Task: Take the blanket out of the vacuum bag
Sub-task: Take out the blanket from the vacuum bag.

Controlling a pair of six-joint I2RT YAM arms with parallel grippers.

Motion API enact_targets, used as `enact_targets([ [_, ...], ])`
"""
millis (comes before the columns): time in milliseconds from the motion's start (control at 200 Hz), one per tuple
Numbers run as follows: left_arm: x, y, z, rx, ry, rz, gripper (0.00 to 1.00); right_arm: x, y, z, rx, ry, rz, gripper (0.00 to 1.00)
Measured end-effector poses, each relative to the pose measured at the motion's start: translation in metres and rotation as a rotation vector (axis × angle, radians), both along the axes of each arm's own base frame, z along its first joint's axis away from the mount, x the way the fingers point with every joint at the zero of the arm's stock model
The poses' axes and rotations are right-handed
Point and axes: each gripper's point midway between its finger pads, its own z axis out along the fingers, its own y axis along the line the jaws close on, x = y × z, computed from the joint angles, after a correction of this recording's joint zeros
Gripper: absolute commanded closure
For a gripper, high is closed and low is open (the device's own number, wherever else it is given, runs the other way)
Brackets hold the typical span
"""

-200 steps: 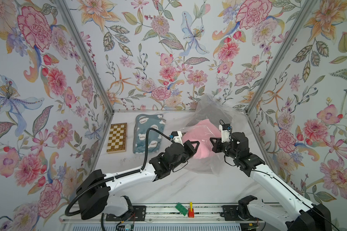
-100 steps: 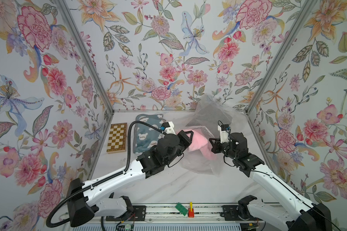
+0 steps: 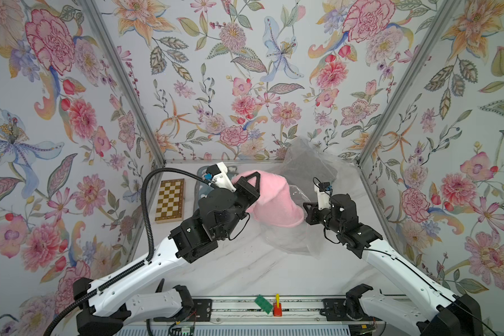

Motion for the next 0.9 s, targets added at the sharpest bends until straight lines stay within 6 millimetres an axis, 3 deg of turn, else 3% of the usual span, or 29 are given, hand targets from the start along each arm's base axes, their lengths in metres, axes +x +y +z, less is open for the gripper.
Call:
enact_targets([
  [175,0.016,0.043,0.019,0.036,-0.044,0.113,1.00,0.000,-0.001,-0.001,-0.003,0.000,-0.006,1.00],
  [490,0.062,0.115,0.008,0.230,-0.051,0.287,1.00,-0.002,-0.003,-0.002,-0.005,0.002,-0.008,1.00],
  [706,0.110,0.146,-0.013,0.325,-0.053,0.265,1.00,-0.003,-0.001,0.000,-0.002,-0.001,-0.001,1.00],
  [901,0.156,0.149,-0.052,0.405,-0.017,0.164,1.00,-0.004,0.000,0.000,-0.002,0.000,0.002,1.00],
])
